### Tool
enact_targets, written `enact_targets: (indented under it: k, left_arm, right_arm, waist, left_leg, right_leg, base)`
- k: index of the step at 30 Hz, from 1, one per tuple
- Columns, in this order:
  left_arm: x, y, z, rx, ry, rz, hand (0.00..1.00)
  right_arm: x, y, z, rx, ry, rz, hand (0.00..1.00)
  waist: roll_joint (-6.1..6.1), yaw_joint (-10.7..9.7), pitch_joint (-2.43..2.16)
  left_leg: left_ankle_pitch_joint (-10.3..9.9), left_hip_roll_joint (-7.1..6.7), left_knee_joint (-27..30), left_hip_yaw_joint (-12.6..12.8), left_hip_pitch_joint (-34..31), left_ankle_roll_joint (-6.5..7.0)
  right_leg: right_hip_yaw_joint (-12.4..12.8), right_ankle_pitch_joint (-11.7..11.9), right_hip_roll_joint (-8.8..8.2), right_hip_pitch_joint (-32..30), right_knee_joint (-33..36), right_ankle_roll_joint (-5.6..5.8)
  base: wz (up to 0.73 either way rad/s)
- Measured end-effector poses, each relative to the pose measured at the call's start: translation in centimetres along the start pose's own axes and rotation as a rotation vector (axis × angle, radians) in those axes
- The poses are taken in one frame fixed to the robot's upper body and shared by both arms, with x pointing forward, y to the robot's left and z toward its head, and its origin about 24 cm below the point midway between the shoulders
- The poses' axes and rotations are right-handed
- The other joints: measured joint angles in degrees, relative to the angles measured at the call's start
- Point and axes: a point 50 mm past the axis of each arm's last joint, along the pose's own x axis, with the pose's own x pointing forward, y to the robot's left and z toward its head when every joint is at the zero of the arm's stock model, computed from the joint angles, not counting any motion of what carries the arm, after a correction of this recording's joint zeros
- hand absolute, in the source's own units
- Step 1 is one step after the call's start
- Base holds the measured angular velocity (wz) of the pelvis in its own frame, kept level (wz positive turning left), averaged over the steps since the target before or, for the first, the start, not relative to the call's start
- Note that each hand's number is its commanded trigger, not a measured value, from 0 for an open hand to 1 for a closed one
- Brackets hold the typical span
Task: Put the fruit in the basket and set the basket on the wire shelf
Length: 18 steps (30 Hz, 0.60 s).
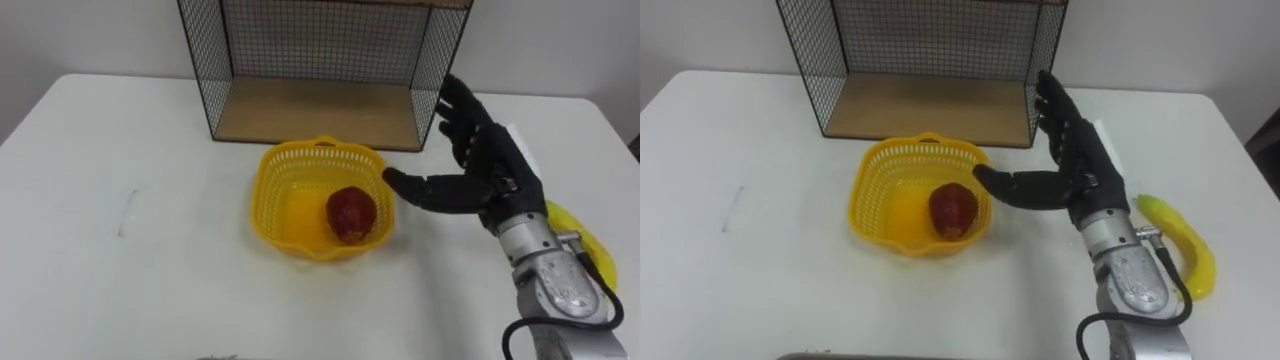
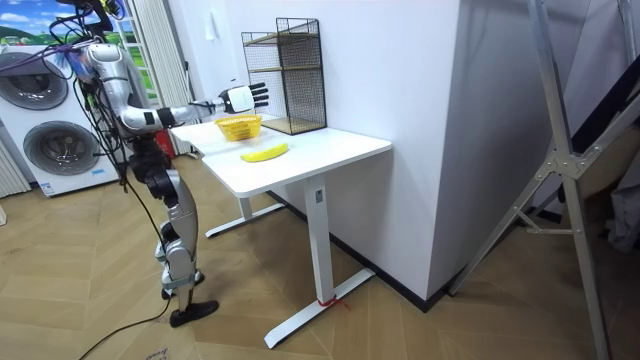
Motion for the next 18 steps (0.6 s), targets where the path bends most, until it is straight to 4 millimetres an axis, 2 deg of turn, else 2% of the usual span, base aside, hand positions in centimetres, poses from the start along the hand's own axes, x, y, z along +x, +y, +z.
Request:
enact_targets:
  k: [4, 11, 12, 18]
  left_arm:
    - [0.0, 0.3, -0.1, -0.011, 0.002, 0.008, 0.0]
    - [0.0, 0.4, -0.2, -0.015, 0.005, 0.012, 0.0]
    - [0.0, 0.4, -0.2, -0.02, 0.006, 0.014, 0.0]
    - [-0.2, 1.2, -1.0, -0.083, 0.024, 0.043, 0.0]
  right_arm:
    - [-0.1, -1.0, 0.2, -0.007, -0.006, -0.072, 0.0]
    - [-0.3, -2.5, 0.5, -0.02, -0.014, -0.177, 0.0]
    - [-0.3, -2.8, 0.5, -0.026, -0.015, -0.196, 0.0]
    - [-0.8, -5.0, 1.1, -0.115, -0.025, -0.344, 0.0]
  waist:
    - [-0.58, -1.1, 0.01]
    - [-1.71, -1.2, -0.02]
    - [-2.0, -1.2, -0.14]
    - [-2.0, -1.3, -0.11]
  left_leg:
    - [0.0, 0.04, 0.0, 0.2, -0.1, 0.0]
    - [0.0, 0.07, -0.2, 0.3, -0.1, 0.0]
    - [0.0, 0.08, -0.2, 0.4, 0.0, 0.0]
    - [0.0, 0.02, -0.1, 0.4, -0.1, 0.0]
  right_leg:
    - [0.1, 0.0, 0.02, -0.2, 0.0, 0.0]
    - [0.1, 0.0, 0.0, -0.3, 0.0, 0.0]
    - [0.2, 0.0, 0.0, -0.3, 0.0, 0.0]
    - [0.0, 0.0, -0.03, -0.3, 0.0, 0.01]
  base:
    - [-0.01]
    - [-0.01]
    - [0.0]
    - [0.0]
